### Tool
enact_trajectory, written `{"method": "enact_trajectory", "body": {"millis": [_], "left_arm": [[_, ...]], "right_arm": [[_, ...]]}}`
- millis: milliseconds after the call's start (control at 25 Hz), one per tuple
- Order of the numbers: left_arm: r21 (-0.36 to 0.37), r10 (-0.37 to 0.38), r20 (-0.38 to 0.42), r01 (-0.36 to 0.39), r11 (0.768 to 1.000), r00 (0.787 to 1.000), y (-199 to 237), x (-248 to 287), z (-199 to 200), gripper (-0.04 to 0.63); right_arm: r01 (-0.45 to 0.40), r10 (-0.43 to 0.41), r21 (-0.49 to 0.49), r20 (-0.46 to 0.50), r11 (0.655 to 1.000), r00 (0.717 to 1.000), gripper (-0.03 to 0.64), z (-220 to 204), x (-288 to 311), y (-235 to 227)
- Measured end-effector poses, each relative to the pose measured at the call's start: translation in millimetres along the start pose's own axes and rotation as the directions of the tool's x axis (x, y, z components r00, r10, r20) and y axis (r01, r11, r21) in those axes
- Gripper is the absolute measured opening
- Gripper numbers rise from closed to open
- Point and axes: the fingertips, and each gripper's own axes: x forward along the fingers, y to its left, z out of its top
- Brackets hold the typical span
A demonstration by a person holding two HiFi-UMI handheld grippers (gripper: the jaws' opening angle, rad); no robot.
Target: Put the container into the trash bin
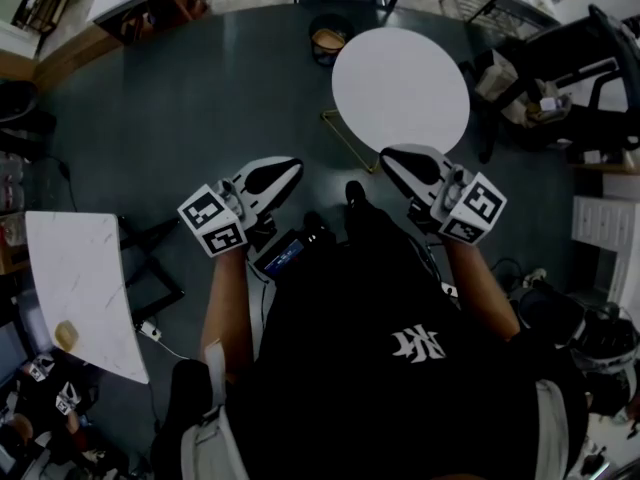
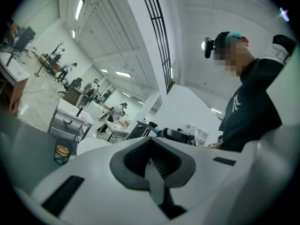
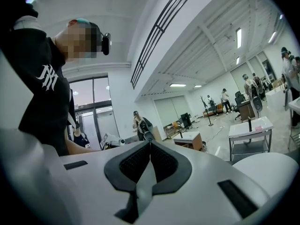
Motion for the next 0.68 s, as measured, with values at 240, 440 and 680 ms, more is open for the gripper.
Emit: {"method": "enact_trajectory", "body": {"millis": [240, 440, 680], "left_arm": [[0.063, 0.026, 0.016, -0.027, 0.998, 1.0, -36.3, 13.8, 4.1, 0.003], [0.073, 0.074, 0.049, -0.077, 0.994, 0.996, -63.6, 29.8, -6.3, 0.003], [0.142, 0.124, 0.017, -0.125, 0.982, 0.992, -101.3, 51.4, -32.5, 0.003]], "right_arm": [[-0.033, 0.032, -0.01, -0.03, 0.999, 0.999, 0.038, 6.3, -32.3, 6.4], [-0.08, 0.076, -0.062, -0.06, 0.995, 0.995, 0.038, 3.0, -70.1, 20.3], [-0.073, 0.071, -0.038, -0.055, 0.997, 0.996, 0.038, -18.6, -128.9, 28.3]]}}
